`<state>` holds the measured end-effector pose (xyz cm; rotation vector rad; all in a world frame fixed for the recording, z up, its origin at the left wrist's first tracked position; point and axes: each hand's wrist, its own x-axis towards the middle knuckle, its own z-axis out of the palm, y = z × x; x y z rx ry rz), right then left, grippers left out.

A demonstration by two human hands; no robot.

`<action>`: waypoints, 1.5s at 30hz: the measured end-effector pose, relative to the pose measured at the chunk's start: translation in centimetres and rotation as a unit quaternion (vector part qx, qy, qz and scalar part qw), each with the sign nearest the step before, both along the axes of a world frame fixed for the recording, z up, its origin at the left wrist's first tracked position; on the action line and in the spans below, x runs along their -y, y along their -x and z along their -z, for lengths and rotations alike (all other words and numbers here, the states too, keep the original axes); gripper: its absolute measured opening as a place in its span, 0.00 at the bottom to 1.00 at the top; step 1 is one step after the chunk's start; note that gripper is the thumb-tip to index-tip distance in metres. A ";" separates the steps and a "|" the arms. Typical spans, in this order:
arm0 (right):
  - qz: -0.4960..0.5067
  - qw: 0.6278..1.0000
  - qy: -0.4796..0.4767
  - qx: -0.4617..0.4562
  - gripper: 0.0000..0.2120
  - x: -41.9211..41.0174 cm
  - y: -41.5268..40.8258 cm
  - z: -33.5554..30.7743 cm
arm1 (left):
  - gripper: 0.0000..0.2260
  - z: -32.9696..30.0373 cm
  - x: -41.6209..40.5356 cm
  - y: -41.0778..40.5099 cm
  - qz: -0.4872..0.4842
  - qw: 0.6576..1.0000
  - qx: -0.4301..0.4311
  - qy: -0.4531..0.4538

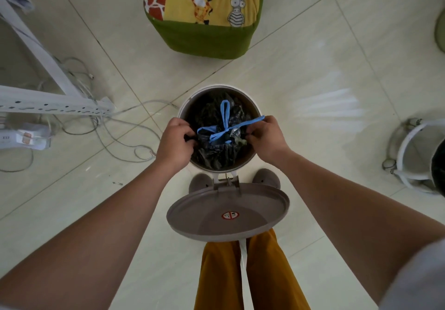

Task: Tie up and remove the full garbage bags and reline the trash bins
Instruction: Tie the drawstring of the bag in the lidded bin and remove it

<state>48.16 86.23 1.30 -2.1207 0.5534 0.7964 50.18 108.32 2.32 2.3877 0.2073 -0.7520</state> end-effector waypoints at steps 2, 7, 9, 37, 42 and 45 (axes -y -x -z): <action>0.005 1.000 -0.028 0.006 0.04 0.3 0.1 -0.6 | 0.03 -0.6 -0.4 -0.2 -0.039 0.999 0.001 0.020; 0.108 0.986 -0.126 0.015 0.08 -0.1 0.0 -3.2 | 0.11 -2.8 -0.6 -0.7 -0.162 0.980 -0.037 0.110; 0.179 0.966 -0.186 0.006 0.10 -0.7 0.2 -4.7 | 0.12 -4.0 -0.5 -0.9 -0.200 0.968 -0.058 0.138; 0.356 0.849 -0.359 0.154 0.11 7.0 -2.1 -26.8 | 0.12 -29.2 9.6 -9.7 -0.137 0.957 0.138 0.215; 0.352 0.838 -0.378 0.174 0.11 13.7 -5.7 -28.1 | 0.12 -30.7 16.4 -13.2 -0.146 0.953 0.148 0.221; 0.343 0.844 -0.370 0.182 0.10 19.3 -8.2 -28.5 | 0.11 -30.8 22.3 -15.2 -0.165 0.947 0.160 0.226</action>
